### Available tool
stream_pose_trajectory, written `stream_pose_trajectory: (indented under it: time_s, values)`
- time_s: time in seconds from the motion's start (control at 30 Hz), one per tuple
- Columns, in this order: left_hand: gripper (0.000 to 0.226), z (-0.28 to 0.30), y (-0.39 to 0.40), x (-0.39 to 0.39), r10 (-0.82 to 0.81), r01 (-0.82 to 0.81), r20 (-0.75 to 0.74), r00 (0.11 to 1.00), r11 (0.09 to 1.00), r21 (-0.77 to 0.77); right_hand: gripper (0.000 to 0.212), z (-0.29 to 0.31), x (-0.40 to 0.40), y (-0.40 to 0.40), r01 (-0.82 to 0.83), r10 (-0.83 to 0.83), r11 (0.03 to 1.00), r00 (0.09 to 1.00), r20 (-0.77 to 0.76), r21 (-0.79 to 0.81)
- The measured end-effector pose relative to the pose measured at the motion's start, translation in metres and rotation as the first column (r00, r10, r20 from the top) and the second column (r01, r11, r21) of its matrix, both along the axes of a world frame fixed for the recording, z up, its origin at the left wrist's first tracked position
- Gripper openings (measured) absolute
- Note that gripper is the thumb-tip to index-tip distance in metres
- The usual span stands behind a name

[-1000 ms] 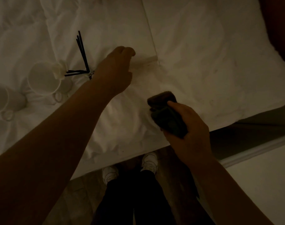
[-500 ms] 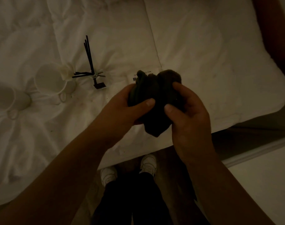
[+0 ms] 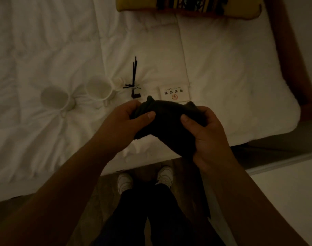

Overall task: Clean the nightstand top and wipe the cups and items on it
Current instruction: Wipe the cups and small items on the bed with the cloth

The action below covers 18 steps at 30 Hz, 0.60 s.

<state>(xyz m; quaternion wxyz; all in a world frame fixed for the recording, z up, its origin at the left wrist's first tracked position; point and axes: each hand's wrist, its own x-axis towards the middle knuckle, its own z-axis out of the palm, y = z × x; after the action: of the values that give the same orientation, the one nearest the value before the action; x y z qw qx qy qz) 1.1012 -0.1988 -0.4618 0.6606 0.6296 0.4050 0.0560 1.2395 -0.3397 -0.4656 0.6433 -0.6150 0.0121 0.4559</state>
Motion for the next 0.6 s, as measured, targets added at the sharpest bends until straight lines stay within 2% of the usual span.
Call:
stream_pose_trajectory:
  time_s: [0.1,0.2,0.3,0.4,0.47,0.53,0.6]
  values:
    - [0.014,0.04,-0.002,-0.017,0.081,-0.081,-0.005,0.997,0.993,0.089,0.028,0.04,-0.006,0.001,-0.076,0.083,0.995,0.989,0.12,-0.058]
    - [0.013,0.097,-0.002,-0.035,0.146,-0.135,-0.051,0.988,0.975,0.176,0.035,0.095,-0.011,-0.003,-0.172,0.196,0.975,0.964,0.182,-0.14]
    - [0.015,0.155,-0.008,-0.062,0.148,-0.124,-0.072,0.986,0.955,0.269,0.046,0.147,-0.017,-0.007,-0.344,0.39,0.915,0.889,0.238,-0.211]
    - [0.017,0.22,-0.014,-0.089,0.191,-0.163,-0.044,0.981,0.921,0.353,0.046,0.203,-0.023,0.001,-0.566,0.65,0.759,0.671,0.355,-0.32]
    - [0.014,0.259,-0.018,-0.109,0.219,-0.209,0.002,0.976,0.927,0.311,0.032,0.235,-0.031,0.015,-0.701,0.787,0.61,0.479,0.389,-0.37]
    - [0.009,0.288,-0.024,-0.127,0.276,-0.284,0.067,0.959,0.93,0.232,0.017,0.261,-0.042,0.03,-0.784,0.846,0.496,0.338,0.413,-0.373]
    - [0.01,0.313,-0.032,-0.148,0.371,-0.392,0.145,0.917,0.904,0.171,0.01,0.283,-0.059,0.048,-0.819,0.856,0.434,0.246,0.456,-0.374]
